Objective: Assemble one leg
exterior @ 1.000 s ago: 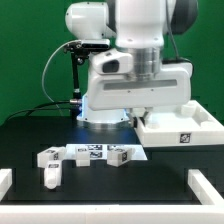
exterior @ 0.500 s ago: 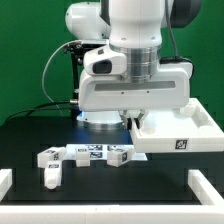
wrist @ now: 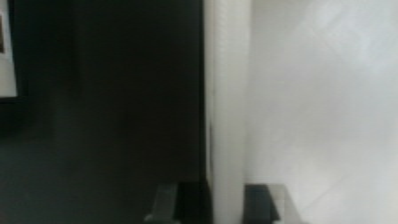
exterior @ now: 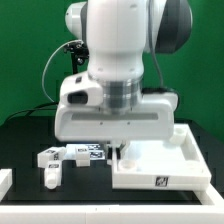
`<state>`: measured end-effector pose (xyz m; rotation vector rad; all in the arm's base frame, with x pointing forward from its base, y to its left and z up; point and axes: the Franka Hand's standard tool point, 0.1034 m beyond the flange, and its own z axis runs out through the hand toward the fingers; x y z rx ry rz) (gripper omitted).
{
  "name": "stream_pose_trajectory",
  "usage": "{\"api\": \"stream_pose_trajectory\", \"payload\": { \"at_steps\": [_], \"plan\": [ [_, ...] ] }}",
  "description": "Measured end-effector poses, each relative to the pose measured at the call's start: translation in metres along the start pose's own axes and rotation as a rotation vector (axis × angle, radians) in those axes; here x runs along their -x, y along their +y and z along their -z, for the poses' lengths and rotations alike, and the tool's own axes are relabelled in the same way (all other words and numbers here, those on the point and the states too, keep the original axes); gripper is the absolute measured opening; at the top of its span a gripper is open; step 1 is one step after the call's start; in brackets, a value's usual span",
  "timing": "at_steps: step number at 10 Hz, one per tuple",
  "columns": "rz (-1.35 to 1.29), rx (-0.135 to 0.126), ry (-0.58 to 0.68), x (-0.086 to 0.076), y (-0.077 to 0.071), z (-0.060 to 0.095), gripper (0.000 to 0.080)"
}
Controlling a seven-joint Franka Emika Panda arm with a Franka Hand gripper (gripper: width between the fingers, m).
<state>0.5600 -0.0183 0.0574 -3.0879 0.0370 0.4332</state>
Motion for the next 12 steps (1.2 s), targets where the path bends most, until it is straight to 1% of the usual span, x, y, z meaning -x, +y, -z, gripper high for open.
{"api": "stream_pose_trajectory", "payload": {
  "at_steps": [4,5,6,7,8,11,12],
  "plan": [
    [0.006,0.000,-0.001,0.000,0.000,-0.002,0.0054],
    [0.020,0.000,-0.001,-0.006,0.006,-0.007,0.0054],
    [0.018,0.003,-0.003,-0.018,0.017,-0.011,0.0054],
    [0.009,0.006,0.003,-0.032,0.023,-0.012,0.0054],
    [0.011,0.008,0.005,-0.037,0.020,-0.015,0.0054],
    [0.002,0.017,0.009,-0.047,0.003,-0.028,0.0054],
    [-0.017,0.026,0.009,-0.048,0.003,-0.033,0.0054]
  ]
}}
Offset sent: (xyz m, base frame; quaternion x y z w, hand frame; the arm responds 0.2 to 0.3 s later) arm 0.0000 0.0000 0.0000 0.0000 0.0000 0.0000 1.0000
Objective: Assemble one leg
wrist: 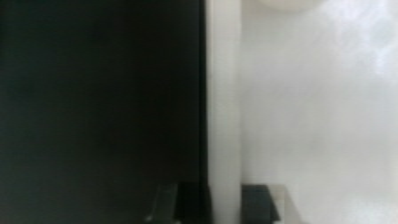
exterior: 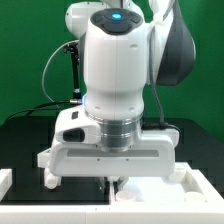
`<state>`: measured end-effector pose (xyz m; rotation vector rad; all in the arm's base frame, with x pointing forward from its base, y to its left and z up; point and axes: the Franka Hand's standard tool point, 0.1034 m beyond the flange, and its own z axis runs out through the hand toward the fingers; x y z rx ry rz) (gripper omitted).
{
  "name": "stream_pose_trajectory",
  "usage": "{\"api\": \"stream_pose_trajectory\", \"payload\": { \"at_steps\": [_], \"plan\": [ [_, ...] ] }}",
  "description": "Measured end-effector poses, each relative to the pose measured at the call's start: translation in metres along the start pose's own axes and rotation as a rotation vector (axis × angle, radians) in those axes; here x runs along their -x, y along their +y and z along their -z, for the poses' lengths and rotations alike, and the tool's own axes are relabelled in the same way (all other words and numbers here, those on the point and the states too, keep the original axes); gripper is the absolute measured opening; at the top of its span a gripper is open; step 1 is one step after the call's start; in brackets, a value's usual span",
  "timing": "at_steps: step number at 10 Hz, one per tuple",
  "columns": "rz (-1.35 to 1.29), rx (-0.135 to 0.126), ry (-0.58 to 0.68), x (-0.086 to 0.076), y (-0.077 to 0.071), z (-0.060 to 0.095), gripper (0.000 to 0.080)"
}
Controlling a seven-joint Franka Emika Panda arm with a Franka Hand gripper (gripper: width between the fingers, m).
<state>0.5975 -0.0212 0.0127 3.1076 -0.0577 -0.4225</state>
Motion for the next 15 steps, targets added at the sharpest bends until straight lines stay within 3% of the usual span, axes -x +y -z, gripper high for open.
{"api": "stream_pose_trajectory", "payload": {
  "at_steps": [4,5,6,7,8,9,10,11,15],
  "plan": [
    [-0.011,0.006,0.016,0.000,0.000,-0.001,0.0055],
    [-0.010,0.006,0.015,0.000,0.000,-0.002,0.0130],
    [-0.009,0.006,0.015,0.000,0.000,-0.002,0.0130],
    [-0.008,0.006,0.013,0.001,-0.001,0.002,0.0270],
    [-0.006,0.002,0.007,0.011,-0.004,0.018,0.0452],
    [-0.005,-0.004,-0.011,0.024,-0.006,0.029,0.0576],
    [-0.005,-0.007,-0.028,0.031,-0.006,0.037,0.0576],
    [-0.006,-0.006,-0.022,0.027,-0.006,0.032,0.0637],
    [-0.006,-0.005,-0.027,0.028,-0.005,0.028,0.0649]
  ]
}}
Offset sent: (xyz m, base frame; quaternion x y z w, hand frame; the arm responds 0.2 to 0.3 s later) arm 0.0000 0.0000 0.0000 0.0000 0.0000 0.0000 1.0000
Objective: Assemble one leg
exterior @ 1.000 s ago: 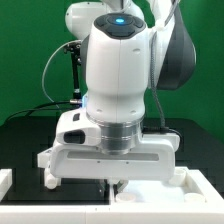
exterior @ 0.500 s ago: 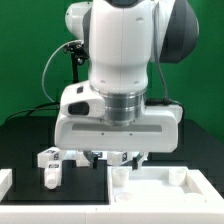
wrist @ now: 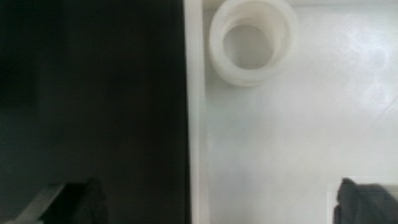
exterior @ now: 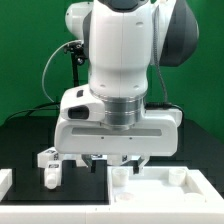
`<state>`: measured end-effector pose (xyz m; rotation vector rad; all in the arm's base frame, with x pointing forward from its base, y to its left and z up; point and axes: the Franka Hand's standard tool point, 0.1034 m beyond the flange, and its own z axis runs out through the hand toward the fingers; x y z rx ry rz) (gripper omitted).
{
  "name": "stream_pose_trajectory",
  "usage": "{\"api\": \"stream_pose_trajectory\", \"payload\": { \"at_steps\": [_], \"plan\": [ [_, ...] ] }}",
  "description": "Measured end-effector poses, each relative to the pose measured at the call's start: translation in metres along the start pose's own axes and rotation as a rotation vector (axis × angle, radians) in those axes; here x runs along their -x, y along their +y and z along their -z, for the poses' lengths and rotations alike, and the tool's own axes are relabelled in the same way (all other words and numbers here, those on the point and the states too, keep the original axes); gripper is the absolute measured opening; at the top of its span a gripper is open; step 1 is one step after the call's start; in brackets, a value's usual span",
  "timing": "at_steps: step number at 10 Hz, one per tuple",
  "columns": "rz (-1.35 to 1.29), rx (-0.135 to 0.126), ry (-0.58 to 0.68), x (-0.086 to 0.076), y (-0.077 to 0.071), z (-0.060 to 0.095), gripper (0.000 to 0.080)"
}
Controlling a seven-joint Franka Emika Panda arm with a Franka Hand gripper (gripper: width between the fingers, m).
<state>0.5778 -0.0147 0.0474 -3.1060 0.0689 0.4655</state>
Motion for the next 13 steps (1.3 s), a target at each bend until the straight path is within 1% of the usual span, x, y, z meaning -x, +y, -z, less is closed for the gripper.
{"api": "stream_pose_trajectory", "payload": {
  "at_steps": [1,2,3,4,5,7,8,9,10,11,12,13],
  "plan": [
    [-0.013,-0.014,-0.021,0.014,0.005,-0.004,0.0649],
    [0.015,-0.016,-0.046,0.036,0.017,-0.004,0.0649],
    [0.040,-0.011,-0.023,0.050,0.023,0.002,0.0649],
    [0.047,-0.008,-0.016,0.056,0.023,0.009,0.0649],
    [0.048,-0.007,-0.022,0.054,0.022,0.004,0.0649],
    [0.048,-0.007,-0.023,0.054,0.022,0.003,0.0649],
    [0.060,-0.008,-0.041,0.059,0.025,0.001,0.0649],
    [0.062,-0.007,-0.087,0.077,0.035,-0.007,0.0649],
    [0.055,-0.002,-0.110,0.095,0.043,-0.012,0.0649],
    [0.053,0.008,-0.128,0.107,0.043,-0.015,0.0649],
    [-0.047,0.021,-0.225,0.115,0.029,-0.010,0.0649],
    [-0.027,0.020,-0.297,0.113,0.024,-0.009,0.0649]
  ]
}}
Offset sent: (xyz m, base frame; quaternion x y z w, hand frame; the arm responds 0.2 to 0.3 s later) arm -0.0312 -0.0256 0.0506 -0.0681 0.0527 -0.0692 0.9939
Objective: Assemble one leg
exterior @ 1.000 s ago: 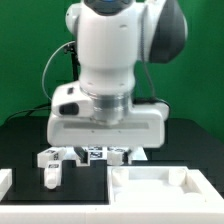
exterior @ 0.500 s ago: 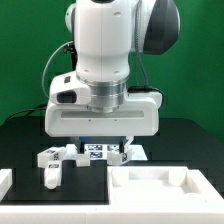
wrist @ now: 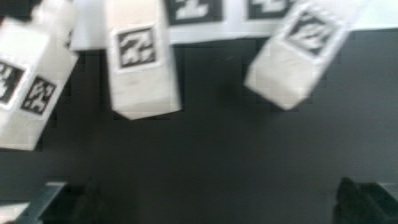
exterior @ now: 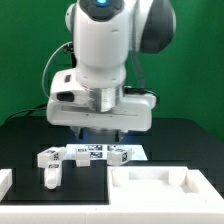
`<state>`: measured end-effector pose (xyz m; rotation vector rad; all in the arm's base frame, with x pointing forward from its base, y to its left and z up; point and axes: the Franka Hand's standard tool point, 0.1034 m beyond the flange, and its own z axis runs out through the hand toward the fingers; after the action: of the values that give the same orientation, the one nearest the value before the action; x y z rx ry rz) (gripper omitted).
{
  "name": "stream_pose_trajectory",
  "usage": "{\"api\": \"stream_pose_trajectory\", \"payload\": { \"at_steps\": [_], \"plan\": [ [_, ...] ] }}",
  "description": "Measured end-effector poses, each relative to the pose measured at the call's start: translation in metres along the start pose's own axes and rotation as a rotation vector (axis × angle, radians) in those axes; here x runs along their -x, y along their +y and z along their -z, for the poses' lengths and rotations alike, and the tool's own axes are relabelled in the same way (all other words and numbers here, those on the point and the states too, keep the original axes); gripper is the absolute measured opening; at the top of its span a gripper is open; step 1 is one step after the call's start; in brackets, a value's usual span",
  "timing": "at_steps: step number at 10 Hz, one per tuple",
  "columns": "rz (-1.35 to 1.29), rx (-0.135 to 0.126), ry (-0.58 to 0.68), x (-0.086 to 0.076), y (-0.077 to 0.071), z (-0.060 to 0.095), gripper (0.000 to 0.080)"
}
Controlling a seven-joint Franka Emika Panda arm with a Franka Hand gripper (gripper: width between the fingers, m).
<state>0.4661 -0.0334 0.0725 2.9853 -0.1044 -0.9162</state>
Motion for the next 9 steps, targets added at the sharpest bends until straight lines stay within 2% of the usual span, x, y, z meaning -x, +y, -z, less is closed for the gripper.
{"api": "stream_pose_trajectory", "payload": {
  "at_steps": [2,3,4,5,8,9],
  "plan": [
    [-0.007,0.002,-0.141,0.000,0.004,-0.005,0.0649],
    [0.058,-0.009,-0.246,0.009,0.016,-0.010,0.0649],
    [0.098,-0.019,-0.290,0.011,0.028,-0.013,0.0649],
    [0.138,-0.002,-0.258,0.010,0.030,-0.014,0.0649],
    [0.142,-0.005,-0.258,0.011,0.029,-0.017,0.0649],
    [0.155,-0.011,-0.268,0.011,0.037,-0.027,0.0649]
  ]
}}
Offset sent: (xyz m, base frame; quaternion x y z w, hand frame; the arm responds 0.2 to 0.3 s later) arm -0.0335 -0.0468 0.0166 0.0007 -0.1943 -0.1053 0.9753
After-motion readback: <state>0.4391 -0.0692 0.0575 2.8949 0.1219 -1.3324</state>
